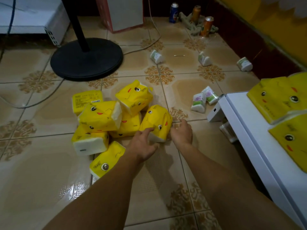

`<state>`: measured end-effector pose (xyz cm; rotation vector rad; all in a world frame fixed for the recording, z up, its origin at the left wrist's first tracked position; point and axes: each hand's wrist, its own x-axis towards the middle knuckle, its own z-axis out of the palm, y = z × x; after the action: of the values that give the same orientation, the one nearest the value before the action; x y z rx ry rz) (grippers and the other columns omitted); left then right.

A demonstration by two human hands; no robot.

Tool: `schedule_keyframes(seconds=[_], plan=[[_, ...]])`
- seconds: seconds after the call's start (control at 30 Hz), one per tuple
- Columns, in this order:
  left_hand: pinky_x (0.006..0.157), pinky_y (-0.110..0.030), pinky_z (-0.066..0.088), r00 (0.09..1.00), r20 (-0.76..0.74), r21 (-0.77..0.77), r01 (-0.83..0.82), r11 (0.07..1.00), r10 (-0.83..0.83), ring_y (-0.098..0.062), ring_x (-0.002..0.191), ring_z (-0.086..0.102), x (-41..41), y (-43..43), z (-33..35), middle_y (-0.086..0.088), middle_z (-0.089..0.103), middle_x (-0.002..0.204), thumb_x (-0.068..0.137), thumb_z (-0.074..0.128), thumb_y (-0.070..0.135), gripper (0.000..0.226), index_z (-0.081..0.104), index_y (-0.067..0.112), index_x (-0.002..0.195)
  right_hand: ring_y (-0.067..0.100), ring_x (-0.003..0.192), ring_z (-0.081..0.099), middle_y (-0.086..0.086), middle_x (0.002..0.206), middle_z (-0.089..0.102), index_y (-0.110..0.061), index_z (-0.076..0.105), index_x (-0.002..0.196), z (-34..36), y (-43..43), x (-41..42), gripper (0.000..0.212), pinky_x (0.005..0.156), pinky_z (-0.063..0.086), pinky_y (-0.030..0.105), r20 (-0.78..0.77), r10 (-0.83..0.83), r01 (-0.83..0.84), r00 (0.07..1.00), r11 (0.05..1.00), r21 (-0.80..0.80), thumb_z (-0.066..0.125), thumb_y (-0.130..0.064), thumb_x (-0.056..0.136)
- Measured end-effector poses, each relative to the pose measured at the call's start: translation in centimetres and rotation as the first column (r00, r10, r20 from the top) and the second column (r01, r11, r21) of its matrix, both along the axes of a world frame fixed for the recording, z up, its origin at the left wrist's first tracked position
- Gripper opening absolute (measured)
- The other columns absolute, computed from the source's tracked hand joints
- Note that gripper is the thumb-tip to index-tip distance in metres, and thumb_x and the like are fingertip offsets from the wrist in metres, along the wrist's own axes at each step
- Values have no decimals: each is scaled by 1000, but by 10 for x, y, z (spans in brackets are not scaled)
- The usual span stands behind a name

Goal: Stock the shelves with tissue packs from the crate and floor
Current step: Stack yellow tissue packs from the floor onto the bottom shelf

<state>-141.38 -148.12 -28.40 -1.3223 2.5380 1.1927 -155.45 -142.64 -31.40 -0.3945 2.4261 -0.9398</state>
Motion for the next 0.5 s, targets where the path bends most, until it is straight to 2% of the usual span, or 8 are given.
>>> schedule_keyframes(seconds=[0.1, 0.17, 0.23, 0.27, 0.33, 0.4, 0.43, 0.5], plan=[[96, -32, 41, 1000, -7, 23, 18, 1000, -18, -29, 115, 52, 3, -1, 0, -15, 50, 130, 84, 61, 26, 62, 35, 26, 139, 27, 141, 22, 3, 154, 24, -28, 14, 149, -3, -3, -2, 79, 114, 26, 43, 124, 155, -143, 980, 985, -101, 53, -10, 83], [93, -30, 41, 1000, -6, 46, 29, 999, -29, -28, 112, 55, 4, 0, 1, -14, 51, 131, 85, 60, 26, 62, 32, 26, 140, 26, 136, 33, 3, 151, 31, -33, 12, 149, -4, -5, -2, 81, 107, 35, 43, 246, 210, -166, 946, 968, -186, 50, -5, 83], [95, -32, 41, 1000, -11, 52, 29, 998, -28, -29, 115, 54, 4, -1, 2, -14, 49, 134, 85, 60, 25, 63, 31, 25, 141, 21, 108, 51, 3, 125, 54, -32, 23, 147, -4, -5, -1, 76, 80, 47, 32, 282, 242, -180, 928, 957, -227, 47, -1, 81], [95, -33, 41, 1000, -10, 56, 16, 998, -16, -30, 116, 53, 3, -1, 2, -14, 48, 135, 84, 60, 25, 63, 32, 25, 140, 19, 94, 51, 0, 110, 56, -30, 29, 144, -4, -5, -1, 73, 65, 42, 25, 279, 243, -184, 929, 958, -222, 46, 1, 80], [95, -34, 41, 999, -12, 78, -36, 996, 37, -32, 117, 52, -1, -3, 3, -15, 48, 136, 83, 60, 24, 61, 34, 24, 138, 20, 91, 47, -2, 110, 53, -28, 36, 141, -5, -5, -1, 70, 54, 32, 22, 300, 221, -160, 928, 963, -216, 46, 0, 78], [95, -33, 40, 997, 3, 92, -72, 993, 72, -32, 119, 50, -5, -2, 3, -15, 49, 134, 82, 60, 25, 61, 34, 23, 138, 23, 102, 50, 3, 125, 54, -27, 42, 137, -6, -5, -2, 64, 64, 45, 30, 274, 200, -155, 941, 972, -178, 48, -3, 78], [96, -33, 39, 997, 15, 92, -73, 993, 72, -31, 120, 49, -6, 0, 3, -16, 50, 134, 83, 59, 25, 62, 33, 21, 139, 27, 112, 49, 8, 132, 51, -24, 46, 135, -4, -5, -3, 59, 81, 49, 36, 205, 214, -196, 955, 975, -108, 49, -6, 78], [97, -31, 36, 997, 25, 89, -73, 993, 71, -31, 125, 44, -7, 3, 2, -17, 47, 136, 86, 58, 25, 62, 31, 15, 140, 30, 129, 37, 9, 143, 38, -13, 57, 121, -1, -1, -6, 42, 104, 37, 39, 15, 297, -297, 955, 954, 41, 53, -9, 79]])
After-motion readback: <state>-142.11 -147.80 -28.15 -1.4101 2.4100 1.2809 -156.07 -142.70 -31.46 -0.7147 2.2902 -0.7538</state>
